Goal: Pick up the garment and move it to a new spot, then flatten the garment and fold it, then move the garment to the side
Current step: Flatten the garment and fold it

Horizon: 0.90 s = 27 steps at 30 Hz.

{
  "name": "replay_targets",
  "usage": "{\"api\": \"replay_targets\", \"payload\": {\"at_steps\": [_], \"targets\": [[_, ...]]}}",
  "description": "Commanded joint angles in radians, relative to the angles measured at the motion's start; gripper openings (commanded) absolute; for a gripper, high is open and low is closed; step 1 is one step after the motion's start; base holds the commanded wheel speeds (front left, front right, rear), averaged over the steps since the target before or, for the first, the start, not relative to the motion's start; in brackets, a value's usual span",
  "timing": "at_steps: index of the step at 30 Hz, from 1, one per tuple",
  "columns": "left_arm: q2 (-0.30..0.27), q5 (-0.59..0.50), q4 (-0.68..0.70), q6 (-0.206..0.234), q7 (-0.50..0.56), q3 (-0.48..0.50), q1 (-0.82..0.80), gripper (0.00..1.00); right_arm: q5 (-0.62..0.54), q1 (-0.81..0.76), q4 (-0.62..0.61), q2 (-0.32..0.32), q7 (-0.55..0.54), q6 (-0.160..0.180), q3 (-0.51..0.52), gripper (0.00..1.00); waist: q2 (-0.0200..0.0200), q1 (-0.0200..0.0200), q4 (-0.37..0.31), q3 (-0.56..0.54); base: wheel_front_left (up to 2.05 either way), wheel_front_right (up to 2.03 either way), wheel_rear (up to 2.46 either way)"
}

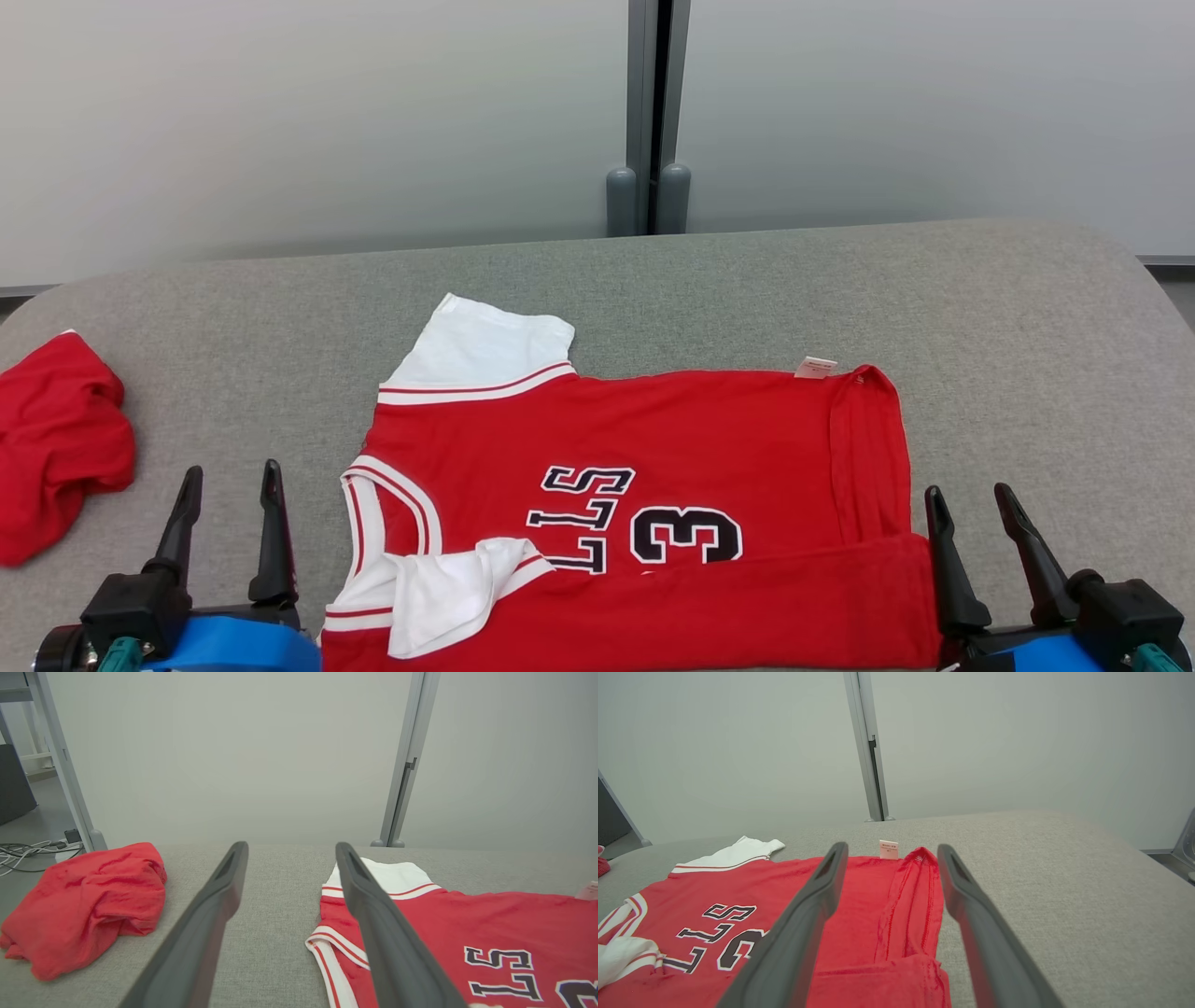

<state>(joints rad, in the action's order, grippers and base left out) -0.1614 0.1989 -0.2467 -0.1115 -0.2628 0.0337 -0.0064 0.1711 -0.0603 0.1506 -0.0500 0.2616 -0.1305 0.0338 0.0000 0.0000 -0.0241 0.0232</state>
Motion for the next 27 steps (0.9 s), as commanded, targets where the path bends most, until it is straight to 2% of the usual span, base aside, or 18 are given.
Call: {"api": "replay_targets", "payload": {"at_steps": [1,12,17,22,27], "targets": [[0.004,-0.01,0.003,-0.004,-0.003,0.006,-0.008,1.0,0.002,0.0,0.006,-0.001,0.005,-0.001,0.001,1.0,0.0,0.0,0.0,0.001,0.0,0.0,0.0],[0.02,-0.028,0.0,-0.012,-0.003,0.018,-0.006,1.0,-0.005,0.013,0.023,-0.001,0.005,-0.001,0.009,1.0,0.0,0.0,-0.004,0.0,0.0,0.0,0.0],[0.009,-0.029,-0.011,-0.015,-0.003,0.011,-0.058,1.0,-0.033,0.063,0.042,-0.008,-0.008,-0.001,0.025,1.0,0.0,0.0,-0.006,0.013,0.0,0.0,0.0],[-0.047,-0.017,-0.064,-0.021,-0.003,-0.045,-0.241,1.0,-0.069,0.211,0.066,-0.045,-0.075,-0.001,0.023,1.0,0.0,0.0,-0.01,0.067,0.0,0.0,0.0],[-0.119,0.032,-0.139,-0.022,0.021,-0.147,-0.465,1.0,-0.093,0.385,0.113,-0.073,-0.149,-0.001,0.0,1.0,0.0,0.0,-0.029,0.163,0.0,0.0,0.0]]}}
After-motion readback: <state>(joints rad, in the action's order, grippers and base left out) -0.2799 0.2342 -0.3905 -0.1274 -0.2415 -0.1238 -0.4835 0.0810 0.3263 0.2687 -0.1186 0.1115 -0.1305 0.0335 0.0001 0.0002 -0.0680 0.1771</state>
